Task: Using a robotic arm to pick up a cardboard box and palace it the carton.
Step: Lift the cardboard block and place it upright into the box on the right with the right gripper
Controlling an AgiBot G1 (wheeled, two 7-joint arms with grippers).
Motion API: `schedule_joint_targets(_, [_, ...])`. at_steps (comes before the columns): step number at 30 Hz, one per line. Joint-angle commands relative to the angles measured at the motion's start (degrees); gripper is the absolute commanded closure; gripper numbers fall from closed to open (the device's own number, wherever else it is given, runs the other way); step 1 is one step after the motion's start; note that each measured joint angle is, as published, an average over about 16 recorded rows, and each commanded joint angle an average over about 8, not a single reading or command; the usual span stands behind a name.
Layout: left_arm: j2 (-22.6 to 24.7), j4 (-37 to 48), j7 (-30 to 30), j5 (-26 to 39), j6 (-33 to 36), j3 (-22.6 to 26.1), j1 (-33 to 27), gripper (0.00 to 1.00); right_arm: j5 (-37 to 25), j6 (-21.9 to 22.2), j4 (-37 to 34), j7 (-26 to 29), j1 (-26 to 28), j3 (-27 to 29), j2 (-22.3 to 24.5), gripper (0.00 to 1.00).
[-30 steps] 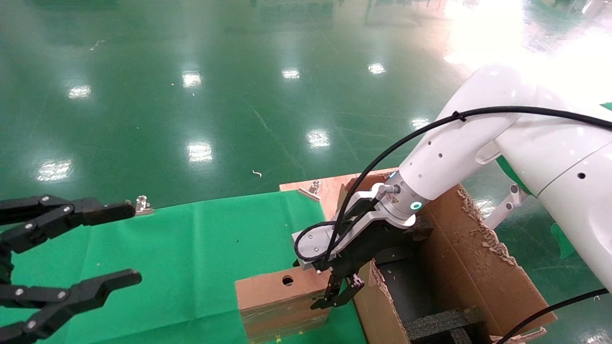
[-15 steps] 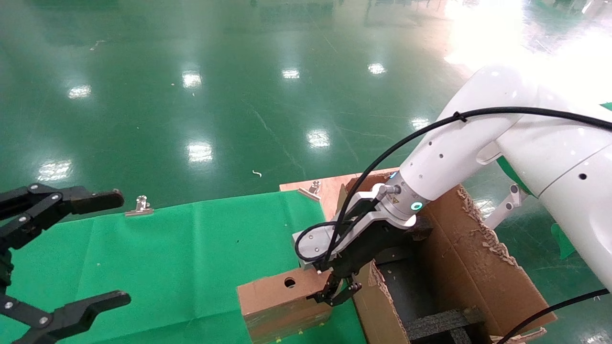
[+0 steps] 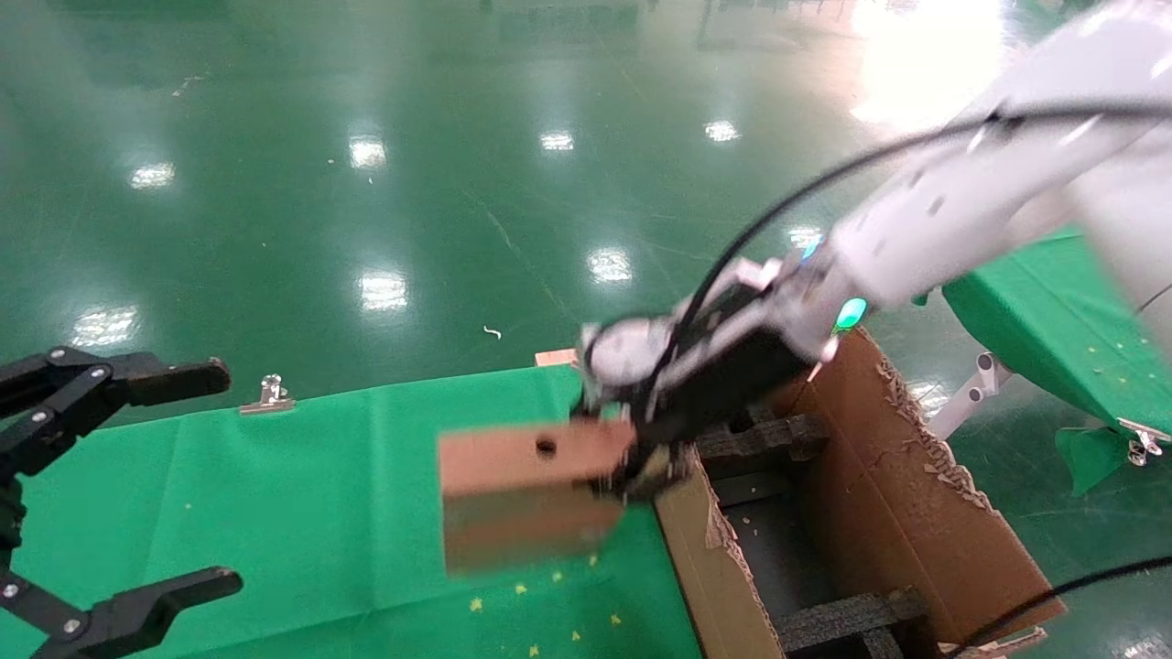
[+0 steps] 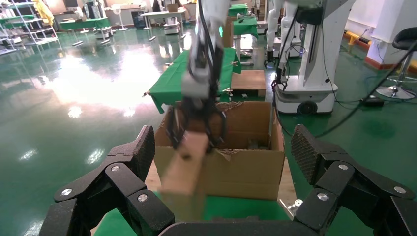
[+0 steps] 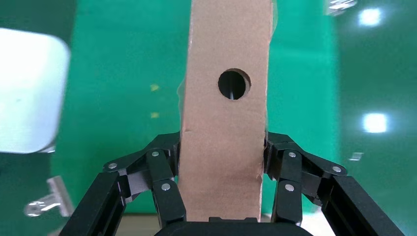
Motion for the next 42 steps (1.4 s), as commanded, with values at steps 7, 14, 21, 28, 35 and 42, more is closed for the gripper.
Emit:
schedule_joint_targets(7, [-0.01,0.01,0.02,-0.02,-0.01,0.03,-0.01,0.0,3.21,-0.63,-0.84,1.3,11.85,-3.36,2.69,1.0])
schedule_joint_targets(14, [-0.02,0.01,0.03,-0.04,-0.02,0.06,-0.02,0.0,6.59,-0.6,-1.19,2.54,18.03,-8.52,6.36,1.0])
schedule_joint_targets(21, [-0.03,0.01,0.04,-0.06,-0.03,0.09,-0.02,0.0,6.78,-0.7,0.34,4.78,24.17,-14.6,13.89,1.0])
schedule_joint_targets(28, [-0.04,0.01,0.06,-0.08,-0.04,0.11,-0.03,0.0,4.68,-0.86,5.27,8.77,30.77,-22.45,23.51,1.0])
schedule_joint_targets(35, [-0.06,0.01,0.07,-0.09,-0.05,0.14,-0.03,0.0,3.32,-0.84,11.82,14.22,36.34,-30.09,32.79,1.0])
schedule_joint_targets(42, [-0.07,0.02,0.08,-0.11,-0.07,0.15,-0.03,0.0,2.84,-0.66,16.37,18.49,39.64,-34.7,37.72,1.0])
